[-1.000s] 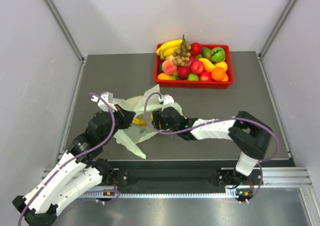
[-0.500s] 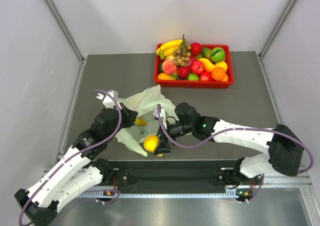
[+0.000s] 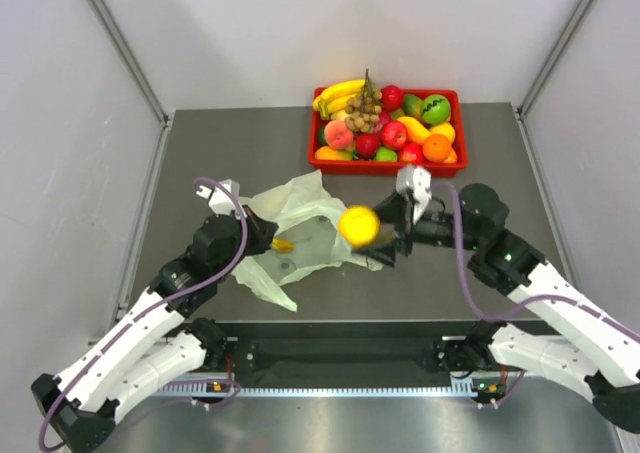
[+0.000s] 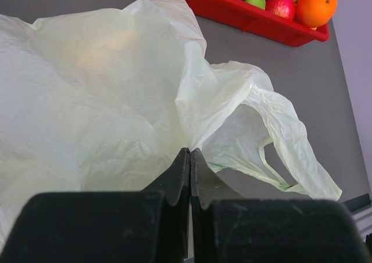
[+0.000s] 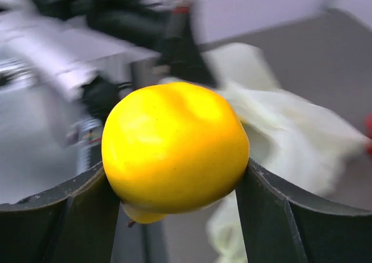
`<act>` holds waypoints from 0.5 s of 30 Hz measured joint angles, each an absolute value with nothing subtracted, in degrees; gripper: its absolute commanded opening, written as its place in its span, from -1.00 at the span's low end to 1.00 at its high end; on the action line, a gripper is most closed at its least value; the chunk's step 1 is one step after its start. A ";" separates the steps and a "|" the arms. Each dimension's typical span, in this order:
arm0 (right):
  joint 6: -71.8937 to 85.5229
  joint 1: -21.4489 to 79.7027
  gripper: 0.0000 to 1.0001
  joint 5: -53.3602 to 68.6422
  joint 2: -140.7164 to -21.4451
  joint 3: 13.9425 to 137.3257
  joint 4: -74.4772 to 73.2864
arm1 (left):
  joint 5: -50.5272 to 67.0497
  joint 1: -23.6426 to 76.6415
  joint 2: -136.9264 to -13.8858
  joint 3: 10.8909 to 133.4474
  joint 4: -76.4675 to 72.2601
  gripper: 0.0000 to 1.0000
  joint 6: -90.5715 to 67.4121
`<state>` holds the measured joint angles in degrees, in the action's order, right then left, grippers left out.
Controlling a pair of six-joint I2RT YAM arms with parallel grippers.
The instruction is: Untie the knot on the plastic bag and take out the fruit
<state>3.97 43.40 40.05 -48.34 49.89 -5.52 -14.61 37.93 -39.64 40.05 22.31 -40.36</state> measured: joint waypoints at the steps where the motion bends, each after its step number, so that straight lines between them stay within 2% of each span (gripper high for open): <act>1: 4.14 42.37 -1.00 33.91 -49.93 51.53 -6.42 | -14.61 37.93 -39.88 40.05 22.17 -1.00 -40.36; 5: 5.37 35.99 -1.00 8.84 -65.34 63.75 -9.93 | -14.41 37.93 -40.69 40.05 21.71 -1.00 -40.38; 7: 6.74 31.77 -1.00 0.54 -74.78 70.28 -10.13 | -14.35 37.93 -40.80 40.07 21.58 -1.00 -40.38; 15: 11.25 19.33 -1.00 -18.83 -98.35 85.12 -10.48 | -14.44 37.93 -38.83 41.60 23.14 -1.00 -40.38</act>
